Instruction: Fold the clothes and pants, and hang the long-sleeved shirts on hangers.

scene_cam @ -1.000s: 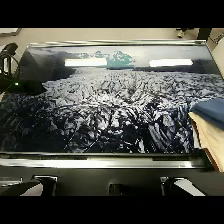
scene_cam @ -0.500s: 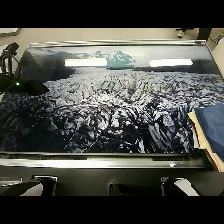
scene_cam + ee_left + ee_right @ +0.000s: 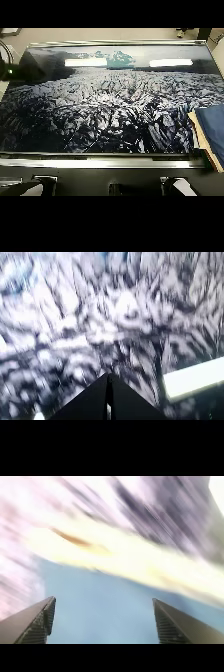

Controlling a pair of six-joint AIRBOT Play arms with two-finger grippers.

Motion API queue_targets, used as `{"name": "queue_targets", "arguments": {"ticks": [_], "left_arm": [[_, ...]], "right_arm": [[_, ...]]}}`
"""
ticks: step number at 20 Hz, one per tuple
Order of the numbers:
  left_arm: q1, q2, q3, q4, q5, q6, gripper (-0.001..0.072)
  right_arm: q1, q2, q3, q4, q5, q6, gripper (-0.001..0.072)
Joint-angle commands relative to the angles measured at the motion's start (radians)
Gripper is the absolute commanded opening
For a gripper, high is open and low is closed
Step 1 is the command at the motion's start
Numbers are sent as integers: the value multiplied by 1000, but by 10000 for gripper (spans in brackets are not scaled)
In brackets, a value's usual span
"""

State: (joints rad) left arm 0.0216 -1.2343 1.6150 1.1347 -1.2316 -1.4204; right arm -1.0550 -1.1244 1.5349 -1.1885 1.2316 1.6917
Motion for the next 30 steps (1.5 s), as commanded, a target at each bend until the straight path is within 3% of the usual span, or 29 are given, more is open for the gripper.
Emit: {"name": "queue_targets", "arguments": {"ticks": [1,2,3,4,5,6,7,9,11,13,30], "left_arm": [[-109,-39,113,471,116,-209,18],[-154,-59,113,632,96,-271,19],[-180,-85,113,700,54,-295,22],[-190,-115,109,684,-5,-306,144],[-192,-147,100,642,-89,-351,578],[-191,-177,84,579,-198,-383,707],[-189,-201,41,492,-286,-358,715],[-196,-195,-104,370,-291,-344,715],[-219,-134,-250,377,-170,-441,715],[-229,-104,-294,447,-140,-529,715],[-229,-105,-287,462,-137,-525,715]], "right_arm": [[307,-11,148,43,-254,-50,694],[428,-29,145,-10,-203,-37,695],[554,-67,145,-77,-107,14,695],[656,-113,140,-124,-8,53,695],[744,-169,135,-132,99,63,695],[809,-225,134,-116,208,70,700],[861,-286,132,-77,303,85,705],[949,-369,120,-39,414,73,705],[1016,-387,106,-101,390,64,704],[1057,-384,106,-153,325,66,702],[1065,-385,106,-159,306,63,698]]}}
